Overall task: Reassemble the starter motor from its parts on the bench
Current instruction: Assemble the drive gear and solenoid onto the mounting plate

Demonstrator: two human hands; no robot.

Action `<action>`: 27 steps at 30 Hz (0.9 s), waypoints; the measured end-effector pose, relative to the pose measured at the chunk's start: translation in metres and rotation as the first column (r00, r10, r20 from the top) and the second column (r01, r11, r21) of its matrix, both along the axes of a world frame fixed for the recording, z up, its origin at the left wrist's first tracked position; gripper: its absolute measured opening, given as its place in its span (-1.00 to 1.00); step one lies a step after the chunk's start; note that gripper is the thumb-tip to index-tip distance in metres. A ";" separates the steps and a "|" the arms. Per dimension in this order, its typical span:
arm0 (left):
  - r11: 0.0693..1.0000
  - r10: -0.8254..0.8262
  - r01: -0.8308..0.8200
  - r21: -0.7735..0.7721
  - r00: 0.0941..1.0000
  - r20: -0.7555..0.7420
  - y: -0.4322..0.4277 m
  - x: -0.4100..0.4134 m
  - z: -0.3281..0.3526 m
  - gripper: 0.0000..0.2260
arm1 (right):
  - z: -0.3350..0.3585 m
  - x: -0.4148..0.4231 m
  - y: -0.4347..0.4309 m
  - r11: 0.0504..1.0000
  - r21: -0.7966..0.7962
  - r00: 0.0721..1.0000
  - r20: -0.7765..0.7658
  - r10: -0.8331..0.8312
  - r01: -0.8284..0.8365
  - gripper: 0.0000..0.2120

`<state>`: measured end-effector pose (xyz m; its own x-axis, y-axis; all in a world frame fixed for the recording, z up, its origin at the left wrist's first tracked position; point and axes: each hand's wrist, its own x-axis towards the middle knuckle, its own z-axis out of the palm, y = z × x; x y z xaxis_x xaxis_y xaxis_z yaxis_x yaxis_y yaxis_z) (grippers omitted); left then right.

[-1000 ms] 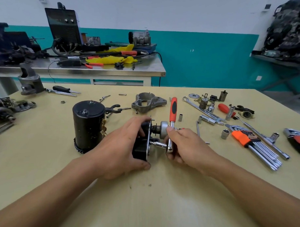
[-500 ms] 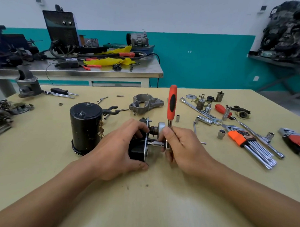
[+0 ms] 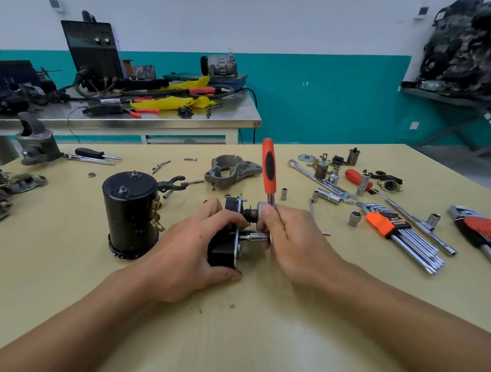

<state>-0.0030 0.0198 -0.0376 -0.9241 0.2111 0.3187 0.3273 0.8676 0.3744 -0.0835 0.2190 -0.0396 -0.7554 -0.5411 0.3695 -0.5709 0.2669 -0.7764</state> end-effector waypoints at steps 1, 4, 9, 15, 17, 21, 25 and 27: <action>1.000 -0.005 0.005 0.007 1.000 -0.006 0.000 -0.001 0.000 -0.37 | -0.002 -0.005 0.006 0.998 0.009 0.987 -0.145 0.070 -0.070 -0.62; 1.000 -0.010 0.011 0.028 1.000 -0.021 -0.001 -0.002 -0.001 -0.35 | -0.005 -0.019 0.015 0.974 0.132 0.881 -0.419 0.221 -0.181 -0.58; 0.997 0.019 -0.016 0.070 0.999 -0.030 0.001 -0.004 -0.001 -0.34 | -0.008 -0.024 0.019 0.964 0.161 0.822 -0.504 0.265 -0.212 -0.60; 0.999 0.032 -0.031 0.036 0.999 -0.032 0.004 -0.003 -0.003 -0.35 | -0.013 -0.011 0.006 0.998 -0.008 0.987 -0.149 0.061 -0.063 -0.52; 0.998 0.040 -0.038 0.050 0.998 -0.039 0.006 -0.002 -0.004 -0.38 | -0.010 -0.009 0.001 0.998 -0.053 0.992 -0.120 0.038 -0.045 -0.54; 0.999 0.040 -0.039 0.016 0.998 -0.051 0.007 -0.002 -0.005 -0.44 | -0.007 -0.008 -0.006 0.992 -0.127 0.999 -0.039 0.005 -0.010 -0.48; 0.999 0.036 -0.037 -0.024 0.998 -0.053 0.009 -0.001 -0.002 -0.43 | -0.008 -0.006 -0.010 0.988 -0.154 0.999 0.038 -0.014 0.020 -0.54; 0.999 0.047 -0.048 -0.011 0.998 -0.042 0.010 -0.001 -0.001 -0.42 | -0.007 -0.007 -0.011 0.988 -0.151 0.998 0.049 -0.033 0.040 -0.56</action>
